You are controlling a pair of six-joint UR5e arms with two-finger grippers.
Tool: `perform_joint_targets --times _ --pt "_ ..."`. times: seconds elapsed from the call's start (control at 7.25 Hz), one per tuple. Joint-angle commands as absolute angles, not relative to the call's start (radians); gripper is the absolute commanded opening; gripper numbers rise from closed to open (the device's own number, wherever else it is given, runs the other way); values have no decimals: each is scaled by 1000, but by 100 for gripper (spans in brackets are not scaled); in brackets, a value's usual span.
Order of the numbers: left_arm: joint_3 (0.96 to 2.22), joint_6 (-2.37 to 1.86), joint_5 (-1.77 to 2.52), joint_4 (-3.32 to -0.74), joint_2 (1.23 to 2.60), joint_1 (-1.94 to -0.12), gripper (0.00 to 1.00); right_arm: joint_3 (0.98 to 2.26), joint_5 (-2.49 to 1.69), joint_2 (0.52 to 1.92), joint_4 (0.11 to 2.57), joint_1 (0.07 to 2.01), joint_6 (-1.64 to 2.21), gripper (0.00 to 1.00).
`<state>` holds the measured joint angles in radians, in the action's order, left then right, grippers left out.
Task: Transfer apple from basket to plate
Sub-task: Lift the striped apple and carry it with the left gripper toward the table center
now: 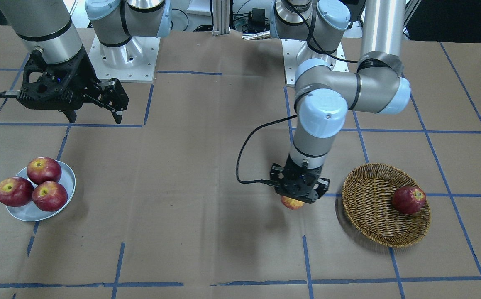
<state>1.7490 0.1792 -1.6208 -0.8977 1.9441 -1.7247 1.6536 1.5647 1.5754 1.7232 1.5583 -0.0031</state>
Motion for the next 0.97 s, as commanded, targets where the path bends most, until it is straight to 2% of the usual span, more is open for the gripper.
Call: perform_joint_targets --times 0.0,0.83 --pt "1622 -155 -1615 -919 2076 -1906 60 1654 1565 1575 1723 1557 -3 100" --pt "1600 -268 -1557 -907 2167 -1947 60 1654 1565 1575 1724 1557 -3 100"
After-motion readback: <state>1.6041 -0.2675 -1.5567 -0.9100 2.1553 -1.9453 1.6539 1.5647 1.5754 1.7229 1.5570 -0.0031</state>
